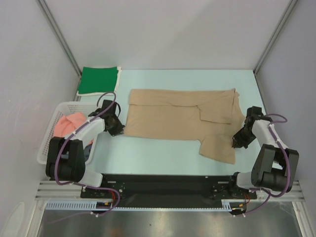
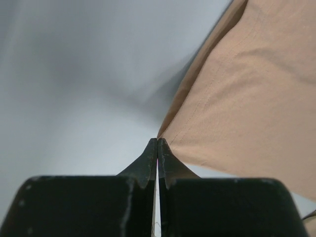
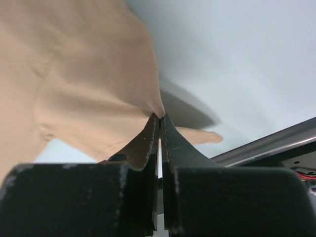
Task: Fold and stack the t-shirts
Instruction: Fold the tshirt
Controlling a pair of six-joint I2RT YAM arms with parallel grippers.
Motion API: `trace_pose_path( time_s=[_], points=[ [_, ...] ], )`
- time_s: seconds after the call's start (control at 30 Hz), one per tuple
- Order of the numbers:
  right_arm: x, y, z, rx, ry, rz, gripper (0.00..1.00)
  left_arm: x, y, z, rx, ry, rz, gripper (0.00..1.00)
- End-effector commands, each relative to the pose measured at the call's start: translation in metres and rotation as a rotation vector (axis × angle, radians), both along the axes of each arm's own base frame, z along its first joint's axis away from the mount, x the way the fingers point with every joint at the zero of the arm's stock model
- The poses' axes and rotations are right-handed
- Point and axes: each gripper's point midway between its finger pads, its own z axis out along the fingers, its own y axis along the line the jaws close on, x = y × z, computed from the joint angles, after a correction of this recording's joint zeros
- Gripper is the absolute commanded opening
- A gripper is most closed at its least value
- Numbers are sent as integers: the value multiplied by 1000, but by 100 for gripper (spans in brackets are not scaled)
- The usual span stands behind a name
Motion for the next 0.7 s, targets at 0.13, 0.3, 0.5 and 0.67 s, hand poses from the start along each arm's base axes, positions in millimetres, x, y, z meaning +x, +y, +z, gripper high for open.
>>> trace_pose_path(
  time_s=[0.13, 0.3, 0.5, 0.67],
  points=[
    [79, -12, 56, -15, -204, 56, 0, 46, 0, 36, 61, -111, -69, 0],
    [119, -25, 58, -24, -217, 75, 0, 83, -7, 48, 73, -126, -94, 1],
    [175, -24, 70, 42, -284, 141, 0, 115, -12, 53, 65, -138, -96, 0],
    [208, -19, 69, 98, -298, 177, 0, 143, -19, 47, 39, -98, -113, 0]
  ],
)
